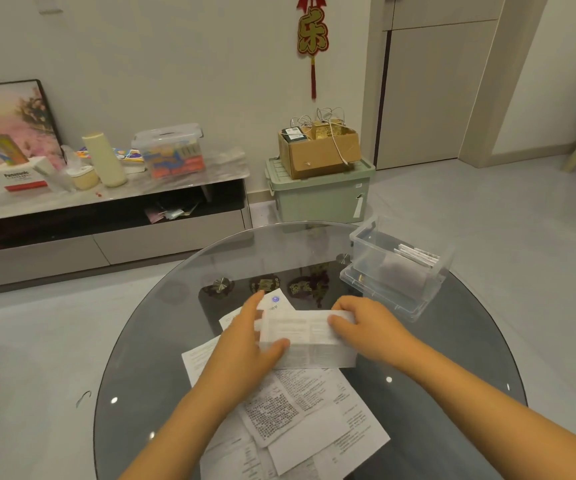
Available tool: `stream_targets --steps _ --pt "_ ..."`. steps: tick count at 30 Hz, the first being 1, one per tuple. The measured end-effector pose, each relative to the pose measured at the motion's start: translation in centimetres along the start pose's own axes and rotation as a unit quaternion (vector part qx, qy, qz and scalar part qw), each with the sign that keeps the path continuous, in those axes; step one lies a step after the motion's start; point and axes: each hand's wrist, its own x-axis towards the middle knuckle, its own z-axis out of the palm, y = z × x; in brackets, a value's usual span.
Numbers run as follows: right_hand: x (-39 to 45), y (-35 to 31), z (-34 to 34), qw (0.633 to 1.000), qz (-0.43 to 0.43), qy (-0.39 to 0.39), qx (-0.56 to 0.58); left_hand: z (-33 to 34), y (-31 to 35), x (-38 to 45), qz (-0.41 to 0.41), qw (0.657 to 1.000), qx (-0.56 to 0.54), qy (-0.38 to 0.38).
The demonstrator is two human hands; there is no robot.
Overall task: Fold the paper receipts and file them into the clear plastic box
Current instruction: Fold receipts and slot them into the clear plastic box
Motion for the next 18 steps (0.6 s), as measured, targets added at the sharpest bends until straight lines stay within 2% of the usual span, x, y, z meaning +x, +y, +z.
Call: stream_targets --steps 3,5,9,13,18 --pt "1.0 0.1 0.4 0.999 0.041 0.019 -0.008 0.3 -0.1 0.2 0.039 0.996 0.080 0.026" --pt "1.5 0.2 0.7 0.998 0.061 0.027 -0.010 0.6 -0.1 0.1 0.072 0.988 0.138 0.017" --pt "1.8 0.3 0.8 0.995 0.084 0.024 -0.043 1.6 0.0 -0.2 0.094 0.978 0.165 -0.084" --pt "1.0 -0.1 0.5 0.994 0.103 -0.032 0.032 2.2 -0.1 -0.5 0.065 0.970 0.196 -0.132" --pt "-0.1 -0.4 0.0 0.968 0.155 -0.156 0.120 2.3 0.2 -0.6 0.080 0.955 0.246 -0.148"
